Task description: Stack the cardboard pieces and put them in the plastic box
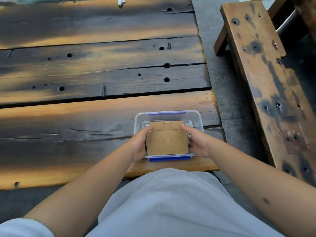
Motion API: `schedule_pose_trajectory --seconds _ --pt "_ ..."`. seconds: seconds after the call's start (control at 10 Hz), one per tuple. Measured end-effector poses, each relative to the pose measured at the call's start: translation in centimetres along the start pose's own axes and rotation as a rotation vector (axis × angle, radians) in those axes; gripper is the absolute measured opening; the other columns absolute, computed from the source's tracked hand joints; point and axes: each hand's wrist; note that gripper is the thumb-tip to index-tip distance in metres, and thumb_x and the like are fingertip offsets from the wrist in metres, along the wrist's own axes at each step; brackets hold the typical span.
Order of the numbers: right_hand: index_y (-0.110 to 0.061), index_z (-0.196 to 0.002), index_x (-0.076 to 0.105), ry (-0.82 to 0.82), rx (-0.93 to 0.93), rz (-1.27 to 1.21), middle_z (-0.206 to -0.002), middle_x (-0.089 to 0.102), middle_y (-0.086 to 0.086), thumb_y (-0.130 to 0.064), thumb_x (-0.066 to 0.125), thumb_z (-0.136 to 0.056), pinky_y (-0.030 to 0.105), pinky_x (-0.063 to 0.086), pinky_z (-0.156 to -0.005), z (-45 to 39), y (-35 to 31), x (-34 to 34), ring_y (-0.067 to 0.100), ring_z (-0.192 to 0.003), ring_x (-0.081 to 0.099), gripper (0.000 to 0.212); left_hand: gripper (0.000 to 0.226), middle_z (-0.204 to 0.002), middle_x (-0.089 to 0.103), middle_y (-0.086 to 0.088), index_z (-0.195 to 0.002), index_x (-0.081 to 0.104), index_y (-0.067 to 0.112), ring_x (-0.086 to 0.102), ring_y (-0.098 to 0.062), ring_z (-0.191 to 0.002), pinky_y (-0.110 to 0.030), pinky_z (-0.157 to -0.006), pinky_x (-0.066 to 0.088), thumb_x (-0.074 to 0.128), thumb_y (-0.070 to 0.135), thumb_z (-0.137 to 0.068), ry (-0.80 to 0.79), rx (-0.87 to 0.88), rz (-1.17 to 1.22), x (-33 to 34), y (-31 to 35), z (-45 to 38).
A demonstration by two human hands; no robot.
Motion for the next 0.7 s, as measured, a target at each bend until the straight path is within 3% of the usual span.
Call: schedule_pose_trajectory --seconds 0.1,0.2,0.3,0.4,0.5,0.6,0.7 --pt "-0.023 -0.118 0.06 0.0 0.004 -0.021 -0.114 0.067 0.003 -0.053 0.064 -0.086 0.043 0.05 -0.097 0.0 -0.2 0.6 0.022 -0.107 0.063 0.044 0.039 -0.115 0.07 -0.008 -0.121 0.061 0.019 0.065 -0.024 -0.107 -0.038 -0.086 0.052 0.051 0.046 -0.094 -0.018 0.01 -0.037 0.7 -0.3 0.2" --pt "-0.022 -0.12 0.059 -0.005 0.015 -0.008 -0.114 0.068 0.002 -0.053 0.066 -0.084 0.036 0.053 -0.083 0.2 -0.4 0.7 0.021 -0.106 0.064 0.048 0.046 -0.121 0.067 -0.009 -0.127 0.057 0.019 0.062 -0.027 -0.112 -0.044 -0.102 0.046 0.055 0.048 -0.091 -0.008 -0.012 -0.084 0.5 -0.1 0.2" --pt "-0.021 -0.142 0.043 0.033 0.022 0.153 -0.142 0.052 0.002 -0.062 0.065 -0.079 0.038 0.041 -0.1 0.6 -0.2 0.8 0.023 -0.127 0.049 0.078 0.055 -0.137 0.055 -0.005 -0.132 0.051 0.02 0.055 -0.025 -0.118 -0.045 -0.104 0.042 0.057 0.052 -0.088 0.049 -0.001 -0.172 0.7 0.6 0.8" --pt "-0.024 -0.153 0.019 0.18 -0.044 0.372 -0.159 0.025 0.004 -0.073 0.062 -0.071 0.048 0.026 -0.114 0.8 -0.2 0.7 0.031 -0.142 0.029 0.105 0.051 -0.148 0.042 -0.005 -0.132 0.045 0.025 0.055 -0.02 -0.11 -0.032 -0.086 0.045 0.054 0.053 -0.089 0.133 0.114 -0.37 0.7 1.6 1.6" --pt "-0.026 -0.154 0.005 0.275 -0.176 0.551 -0.162 0.018 0.005 -0.068 0.063 -0.075 0.046 0.027 -0.111 1.8 -1.2 0.5 0.031 -0.144 0.025 0.108 0.08 -0.158 0.027 -0.002 -0.152 0.022 0.023 0.042 -0.023 -0.132 -0.028 -0.092 0.032 0.057 0.053 -0.087 0.169 0.255 -0.621 0.1 2.9 2.7" --pt "-0.028 -0.154 0.004 0.305 -0.362 0.627 -0.16 0.024 0.005 -0.064 0.065 -0.077 0.041 0.034 -0.106 3.3 -3.0 0.6 0.029 -0.142 0.032 0.104 0.089 -0.163 0.007 0.0 -0.154 0.008 0.026 0.022 -0.015 -0.144 -0.031 -0.108 0.027 0.057 0.056 -0.086 0.21 0.476 -0.868 -0.3 4.9 4.5" --pt "-0.027 -0.154 0.002 0.448 -0.611 0.836 -0.164 0.006 0.0 -0.07 0.061 -0.075 0.045 0.024 -0.114 5.3 -5.0 1.6 0.024 -0.149 0.013 0.108 0.096 -0.161 -0.02 0.001 -0.153 -0.002 0.035 -0.012 -0.022 -0.148 -0.045 -0.117 0.007 0.057 0.061 -0.082 0.368 0.722 -1.082 -0.1 7.2 6.7"
Point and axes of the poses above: each hand's wrist, its own z-axis away from the middle knuckle, its own x-axis out of the palm, y = z × x
